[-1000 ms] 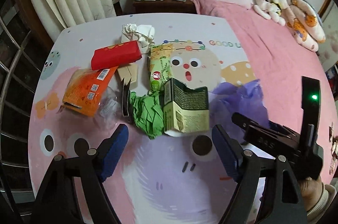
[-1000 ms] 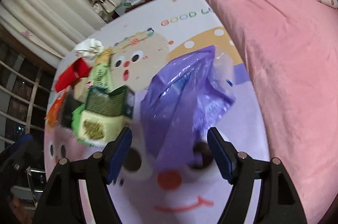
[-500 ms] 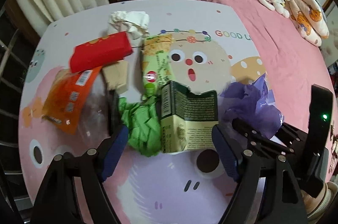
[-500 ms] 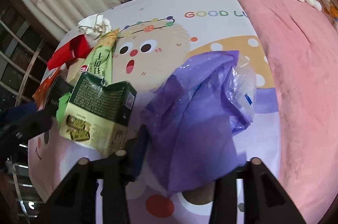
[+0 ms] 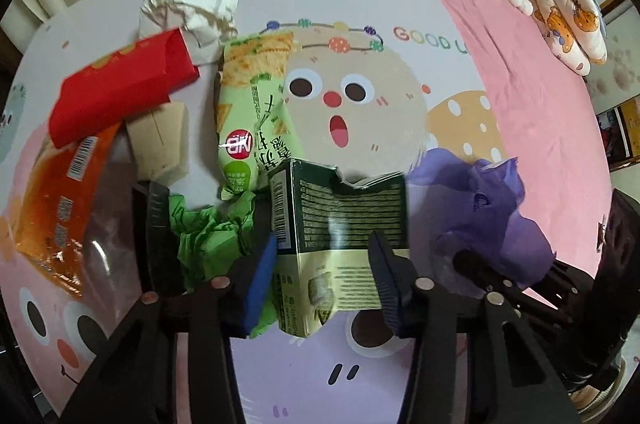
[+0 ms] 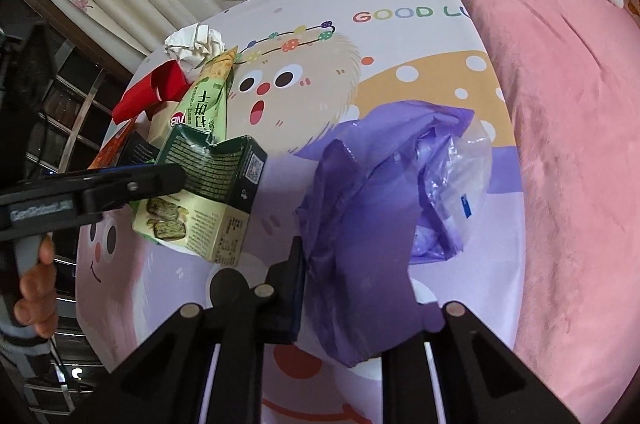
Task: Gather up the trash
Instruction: 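Grasp the purple bag with the right tool while the left tool grasps the green-white carton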
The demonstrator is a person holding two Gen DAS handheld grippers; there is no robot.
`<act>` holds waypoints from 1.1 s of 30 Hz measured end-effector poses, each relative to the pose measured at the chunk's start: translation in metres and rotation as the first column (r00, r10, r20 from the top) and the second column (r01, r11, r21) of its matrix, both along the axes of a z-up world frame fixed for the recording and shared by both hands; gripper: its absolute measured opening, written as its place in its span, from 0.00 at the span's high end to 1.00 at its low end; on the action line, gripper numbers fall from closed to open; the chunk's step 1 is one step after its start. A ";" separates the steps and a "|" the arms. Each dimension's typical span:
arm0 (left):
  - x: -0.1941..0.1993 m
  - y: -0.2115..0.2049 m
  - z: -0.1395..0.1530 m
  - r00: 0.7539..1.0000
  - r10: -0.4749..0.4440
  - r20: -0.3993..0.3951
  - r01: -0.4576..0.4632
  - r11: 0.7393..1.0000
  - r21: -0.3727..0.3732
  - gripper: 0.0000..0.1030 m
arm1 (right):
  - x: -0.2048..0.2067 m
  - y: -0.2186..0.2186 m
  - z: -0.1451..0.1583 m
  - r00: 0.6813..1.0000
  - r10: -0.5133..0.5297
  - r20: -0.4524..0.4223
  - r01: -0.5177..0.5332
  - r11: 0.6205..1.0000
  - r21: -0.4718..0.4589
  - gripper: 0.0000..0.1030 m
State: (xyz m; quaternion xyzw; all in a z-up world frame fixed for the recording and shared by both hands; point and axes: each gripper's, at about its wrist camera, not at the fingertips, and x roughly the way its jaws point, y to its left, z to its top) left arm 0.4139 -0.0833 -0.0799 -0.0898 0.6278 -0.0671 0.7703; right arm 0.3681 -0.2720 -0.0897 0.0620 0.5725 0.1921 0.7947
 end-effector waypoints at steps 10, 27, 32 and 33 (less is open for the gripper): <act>0.018 -0.016 -0.030 0.998 -0.017 -0.065 0.015 1.000 -0.025 0.57 | -0.002 -0.007 -0.001 1.000 0.013 -0.013 -0.013 1.000 0.020 0.85; 0.001 -0.056 -0.010 0.997 -0.074 0.006 0.074 0.997 -0.024 0.77 | -0.016 -0.015 0.007 1.000 0.007 0.001 -0.007 0.999 0.039 0.88; -0.030 -0.054 0.012 0.996 -0.073 0.055 0.069 0.996 0.061 0.77 | -0.036 -0.011 0.021 1.000 0.015 0.026 -0.016 0.999 0.047 0.89; -0.041 -0.051 0.019 0.994 -0.083 0.067 0.078 0.994 0.072 0.77 | -0.042 -0.010 0.024 0.999 0.016 0.030 -0.018 0.999 0.048 0.89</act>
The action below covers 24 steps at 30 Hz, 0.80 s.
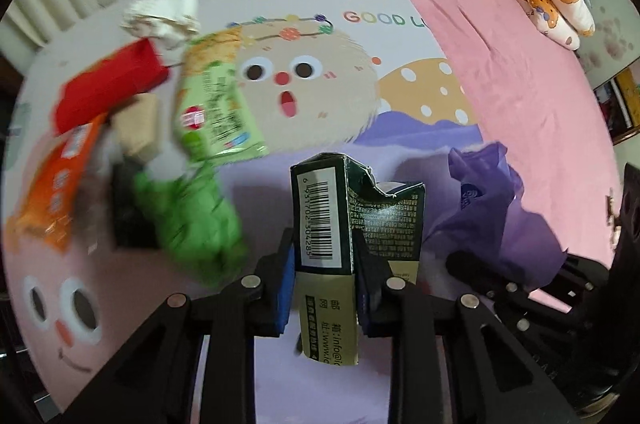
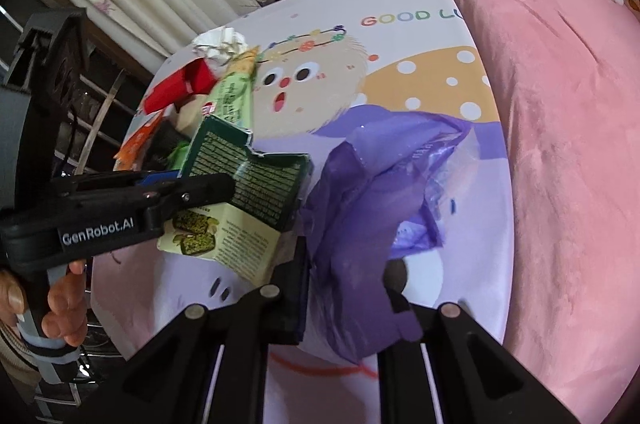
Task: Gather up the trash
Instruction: 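Grasp the purple bag with the right tool while the left tool grasps the green-white carton, then carry the carton and purple bag down over the blue bin and open both tools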
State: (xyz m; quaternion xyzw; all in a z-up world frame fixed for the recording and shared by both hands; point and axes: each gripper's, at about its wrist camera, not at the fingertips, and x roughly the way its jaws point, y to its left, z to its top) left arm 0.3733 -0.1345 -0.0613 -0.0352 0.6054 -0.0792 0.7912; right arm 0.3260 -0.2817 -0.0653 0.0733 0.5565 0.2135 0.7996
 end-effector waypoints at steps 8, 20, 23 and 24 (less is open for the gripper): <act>-0.096 0.043 0.044 0.990 -0.064 0.127 0.055 0.996 0.072 0.77 | -0.067 0.021 0.025 0.999 0.006 0.041 -0.006 1.000 -0.005 0.90; -0.263 0.101 0.079 0.959 -0.121 0.258 0.109 0.992 0.060 0.77 | -0.220 0.080 0.035 0.994 -0.086 0.061 0.086 0.996 0.008 0.90; -0.303 0.117 0.074 0.957 -0.129 0.260 0.120 0.991 0.051 0.77 | -0.258 0.098 0.031 0.993 -0.097 0.060 0.098 0.995 -0.003 0.90; -0.316 0.122 0.071 0.957 -0.131 0.259 0.122 0.991 0.050 0.77 | -0.272 0.104 0.028 0.993 -0.100 0.057 0.101 0.995 -0.009 0.90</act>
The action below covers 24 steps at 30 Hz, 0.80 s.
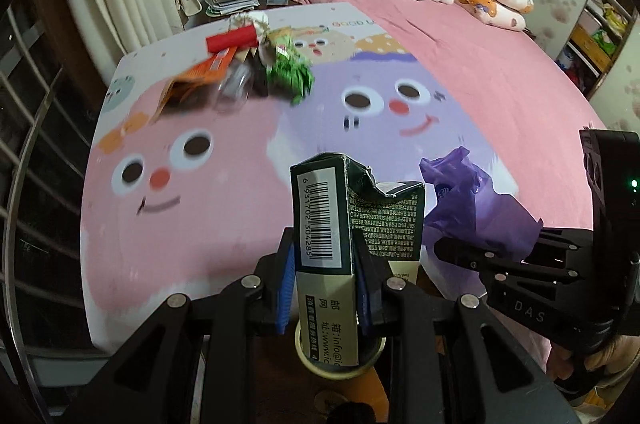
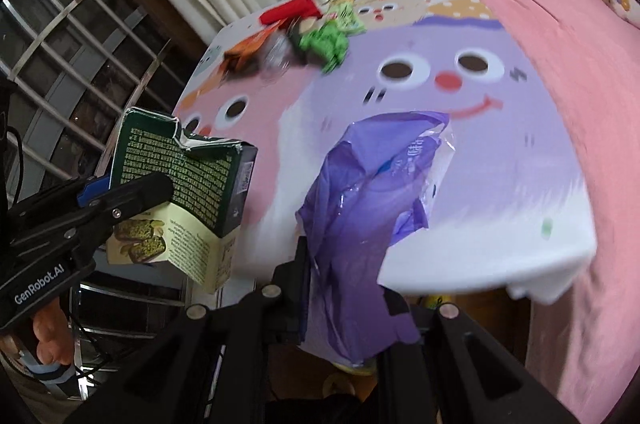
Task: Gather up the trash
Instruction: 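Carry the carton and purple bag down over the blue bin and open both tools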
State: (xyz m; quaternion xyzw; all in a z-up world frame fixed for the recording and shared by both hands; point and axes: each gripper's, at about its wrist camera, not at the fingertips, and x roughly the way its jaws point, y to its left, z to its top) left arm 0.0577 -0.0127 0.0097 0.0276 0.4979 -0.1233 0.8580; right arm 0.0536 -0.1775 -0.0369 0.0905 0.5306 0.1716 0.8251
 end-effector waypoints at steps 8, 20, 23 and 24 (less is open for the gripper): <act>-0.068 0.020 -0.036 0.997 -0.006 -0.078 0.006 1.000 -0.010 0.77 | -0.075 0.026 -0.025 0.997 0.013 -0.082 -0.016 0.999 -0.042 0.90; -0.108 0.002 -0.154 0.969 0.047 -0.241 -0.047 0.999 0.007 0.77 | -0.119 0.017 -0.143 0.962 0.013 -0.274 -0.031 0.998 -0.061 0.90; -0.111 -0.004 -0.200 0.958 0.067 -0.278 -0.068 0.998 0.005 0.77 | -0.118 0.009 -0.194 0.950 0.009 -0.313 -0.030 0.998 -0.064 0.90; -0.110 -0.007 -0.220 0.955 0.077 -0.288 -0.077 0.997 0.012 0.77 | -0.116 0.008 -0.209 0.947 0.011 -0.322 -0.033 0.997 -0.064 0.90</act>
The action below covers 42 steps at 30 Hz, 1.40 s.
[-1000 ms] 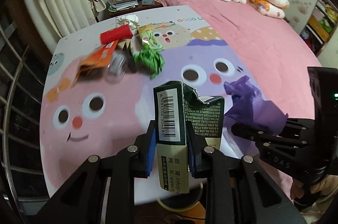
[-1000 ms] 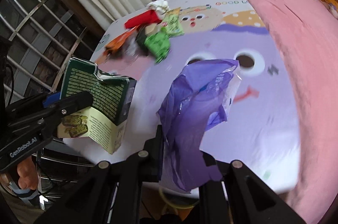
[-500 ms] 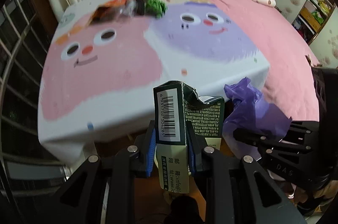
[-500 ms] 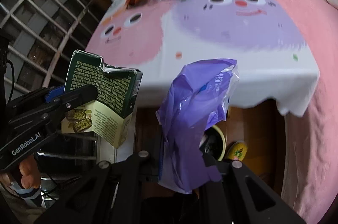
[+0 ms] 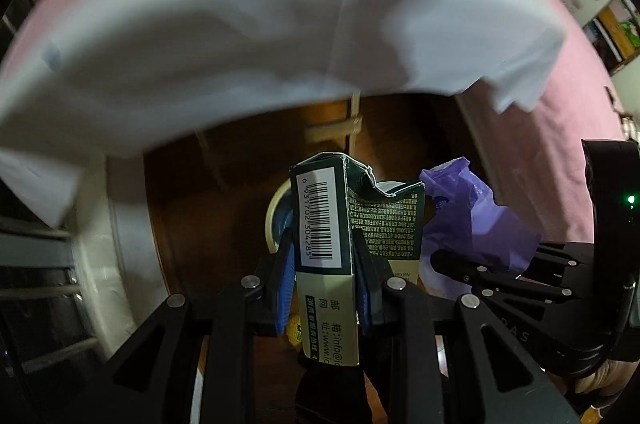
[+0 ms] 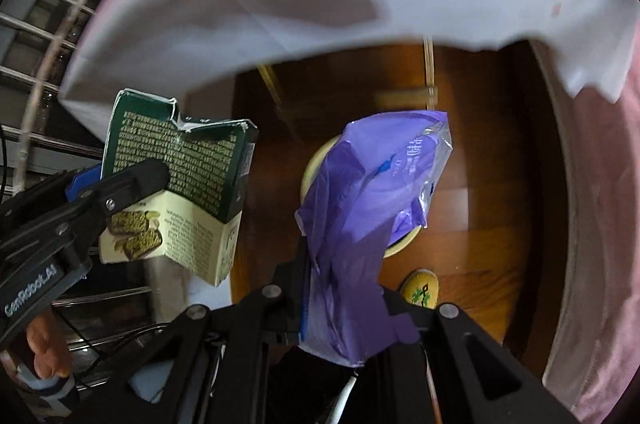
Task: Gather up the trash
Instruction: 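Carry the carton and purple bag down over the blue bin and open both tools, then raise both tools back toward the table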
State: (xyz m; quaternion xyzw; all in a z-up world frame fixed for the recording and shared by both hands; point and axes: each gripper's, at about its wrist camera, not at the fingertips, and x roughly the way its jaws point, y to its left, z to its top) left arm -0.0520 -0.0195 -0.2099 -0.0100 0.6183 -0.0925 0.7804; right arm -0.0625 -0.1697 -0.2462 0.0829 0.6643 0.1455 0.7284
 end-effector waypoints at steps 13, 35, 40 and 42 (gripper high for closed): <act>0.021 -0.013 -0.180 0.994 0.048 -0.095 -0.047 0.999 0.016 0.33 | 0.026 0.011 -0.174 0.987 0.158 -0.025 -0.158 0.987 -0.024 0.86; 0.022 0.024 -0.132 0.986 0.164 -0.007 -0.163 0.985 0.059 0.09 | 0.038 0.022 -0.144 0.992 0.122 0.044 -0.120 0.992 -0.044 0.41; 0.019 0.035 -0.073 0.980 0.194 0.030 -0.195 0.980 0.044 0.09 | 0.035 0.020 -0.096 0.993 0.088 0.076 -0.086 0.996 -0.034 0.41; 0.017 0.036 -0.046 0.980 0.189 0.056 -0.191 0.981 0.045 0.09 | 0.032 0.019 -0.074 0.993 0.073 0.095 -0.072 0.997 -0.020 0.41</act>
